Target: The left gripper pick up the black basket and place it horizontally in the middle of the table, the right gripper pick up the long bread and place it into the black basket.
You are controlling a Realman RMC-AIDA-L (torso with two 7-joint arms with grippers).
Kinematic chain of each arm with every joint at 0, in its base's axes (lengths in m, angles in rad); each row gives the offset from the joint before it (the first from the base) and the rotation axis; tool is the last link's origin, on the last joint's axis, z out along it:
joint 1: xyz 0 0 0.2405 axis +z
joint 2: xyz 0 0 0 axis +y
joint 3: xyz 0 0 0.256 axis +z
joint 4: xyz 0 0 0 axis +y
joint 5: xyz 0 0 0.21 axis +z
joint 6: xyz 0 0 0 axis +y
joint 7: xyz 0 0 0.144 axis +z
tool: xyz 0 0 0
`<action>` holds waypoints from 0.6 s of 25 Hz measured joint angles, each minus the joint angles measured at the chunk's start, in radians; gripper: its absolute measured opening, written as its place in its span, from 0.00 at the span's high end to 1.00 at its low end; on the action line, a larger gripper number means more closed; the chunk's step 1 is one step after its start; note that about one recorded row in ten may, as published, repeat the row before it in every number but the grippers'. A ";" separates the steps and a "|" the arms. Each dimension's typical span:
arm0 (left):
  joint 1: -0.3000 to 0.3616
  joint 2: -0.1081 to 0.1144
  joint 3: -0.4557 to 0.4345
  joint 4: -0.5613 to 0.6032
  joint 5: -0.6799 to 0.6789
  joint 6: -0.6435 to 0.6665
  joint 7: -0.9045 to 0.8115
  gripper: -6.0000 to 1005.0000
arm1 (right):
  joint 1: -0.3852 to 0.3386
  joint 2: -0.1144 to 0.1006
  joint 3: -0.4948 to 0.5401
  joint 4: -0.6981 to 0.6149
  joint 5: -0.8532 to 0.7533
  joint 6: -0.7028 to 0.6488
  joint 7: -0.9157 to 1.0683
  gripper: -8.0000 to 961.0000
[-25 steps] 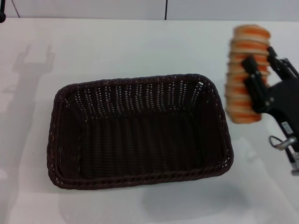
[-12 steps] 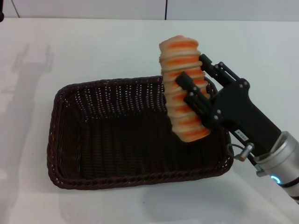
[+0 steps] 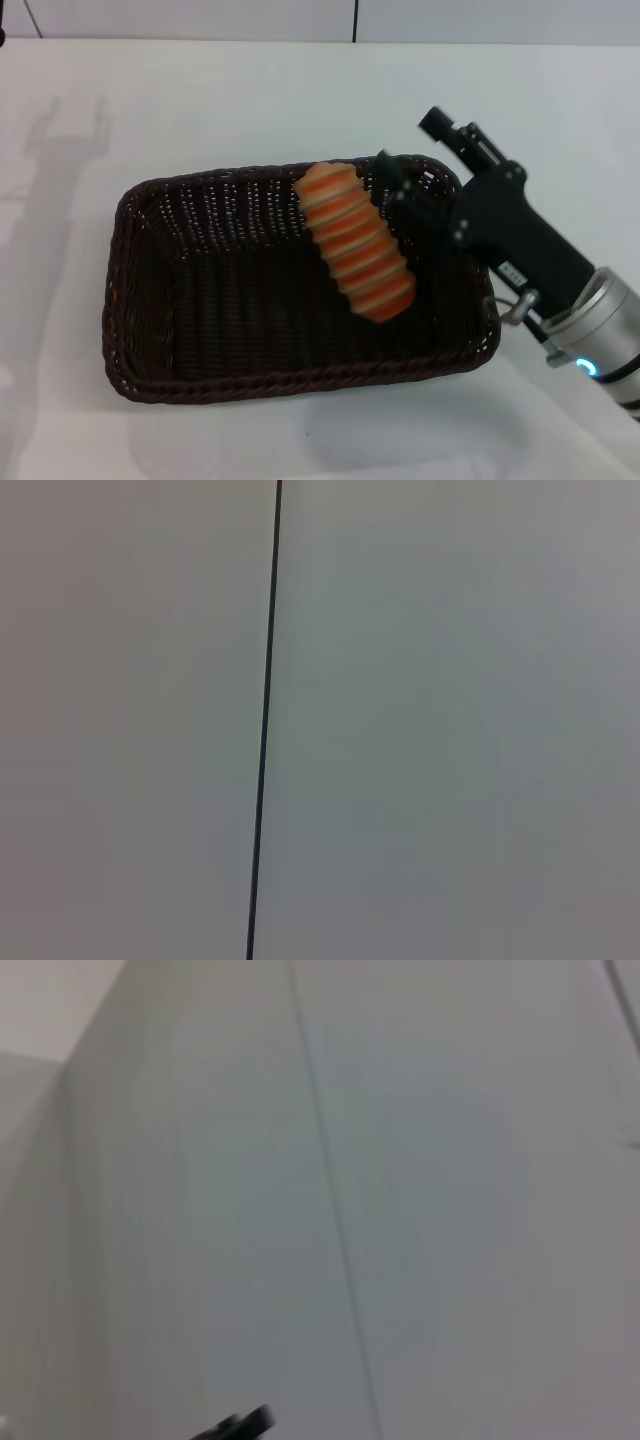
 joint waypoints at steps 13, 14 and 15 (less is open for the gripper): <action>0.046 -0.001 -0.014 0.010 -0.007 0.003 0.007 0.42 | -0.242 0.002 0.445 -0.143 0.250 -0.014 -0.007 0.19; 0.053 -0.002 -0.021 0.015 -0.008 0.003 0.007 0.42 | -0.255 0.001 0.462 -0.149 0.273 -0.014 -0.007 0.19; 0.057 -0.002 -0.023 0.017 -0.008 0.003 0.007 0.42 | -0.265 0.001 0.474 -0.153 0.295 -0.014 -0.007 0.19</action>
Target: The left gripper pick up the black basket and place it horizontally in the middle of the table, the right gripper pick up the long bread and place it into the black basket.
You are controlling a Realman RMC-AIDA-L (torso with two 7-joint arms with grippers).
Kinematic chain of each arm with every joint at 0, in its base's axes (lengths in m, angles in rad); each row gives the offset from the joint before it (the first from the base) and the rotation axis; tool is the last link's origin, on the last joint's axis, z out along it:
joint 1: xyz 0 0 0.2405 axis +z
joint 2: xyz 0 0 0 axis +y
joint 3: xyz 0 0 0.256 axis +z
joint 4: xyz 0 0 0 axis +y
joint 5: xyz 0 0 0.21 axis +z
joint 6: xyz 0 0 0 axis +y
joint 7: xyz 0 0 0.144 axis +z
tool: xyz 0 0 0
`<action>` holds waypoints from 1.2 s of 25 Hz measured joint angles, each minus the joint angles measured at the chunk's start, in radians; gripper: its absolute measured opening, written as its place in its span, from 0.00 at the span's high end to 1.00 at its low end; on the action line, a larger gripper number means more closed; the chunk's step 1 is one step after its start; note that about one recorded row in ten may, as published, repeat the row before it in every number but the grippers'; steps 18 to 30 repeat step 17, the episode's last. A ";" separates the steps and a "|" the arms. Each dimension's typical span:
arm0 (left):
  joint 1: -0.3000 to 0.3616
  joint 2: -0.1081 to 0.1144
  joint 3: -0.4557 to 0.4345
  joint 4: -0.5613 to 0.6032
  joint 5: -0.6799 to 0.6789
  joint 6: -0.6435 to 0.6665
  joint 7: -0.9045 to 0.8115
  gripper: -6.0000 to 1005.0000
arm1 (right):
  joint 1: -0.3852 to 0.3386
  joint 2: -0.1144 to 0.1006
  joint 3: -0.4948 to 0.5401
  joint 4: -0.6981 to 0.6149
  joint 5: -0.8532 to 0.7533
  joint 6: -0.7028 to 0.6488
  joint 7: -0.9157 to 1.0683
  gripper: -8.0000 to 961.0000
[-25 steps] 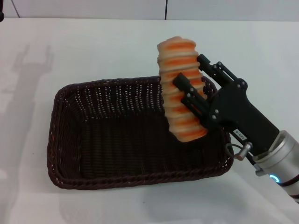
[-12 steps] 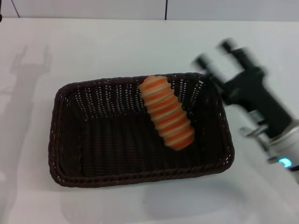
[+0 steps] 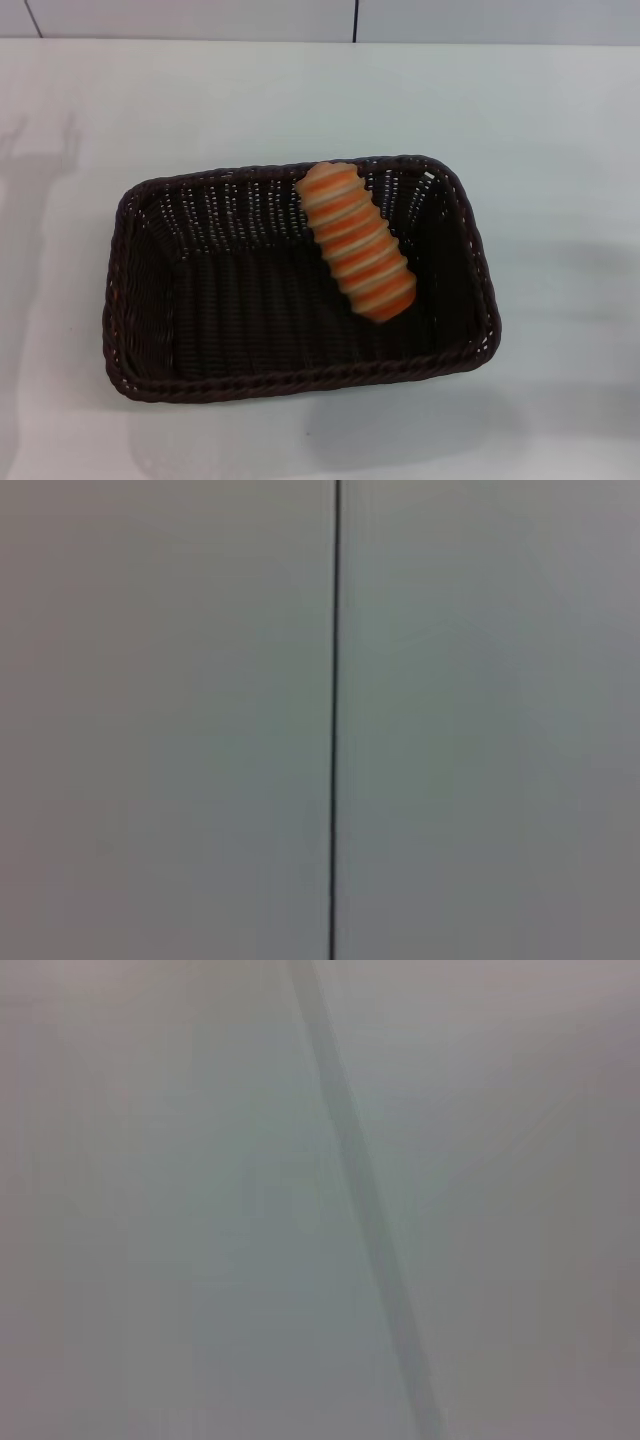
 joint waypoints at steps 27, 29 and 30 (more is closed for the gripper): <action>0.048 -0.005 0.002 0.038 0.001 0.002 -0.001 0.42 | -0.064 0.003 0.037 -0.008 0.085 -0.004 -0.003 0.19; 0.048 -0.005 0.002 0.038 0.001 0.002 -0.001 0.42 | -0.064 0.003 0.037 -0.008 0.085 -0.004 -0.003 0.19; 0.048 -0.005 0.002 0.038 0.001 0.002 -0.001 0.42 | -0.064 0.003 0.037 -0.008 0.085 -0.004 -0.003 0.19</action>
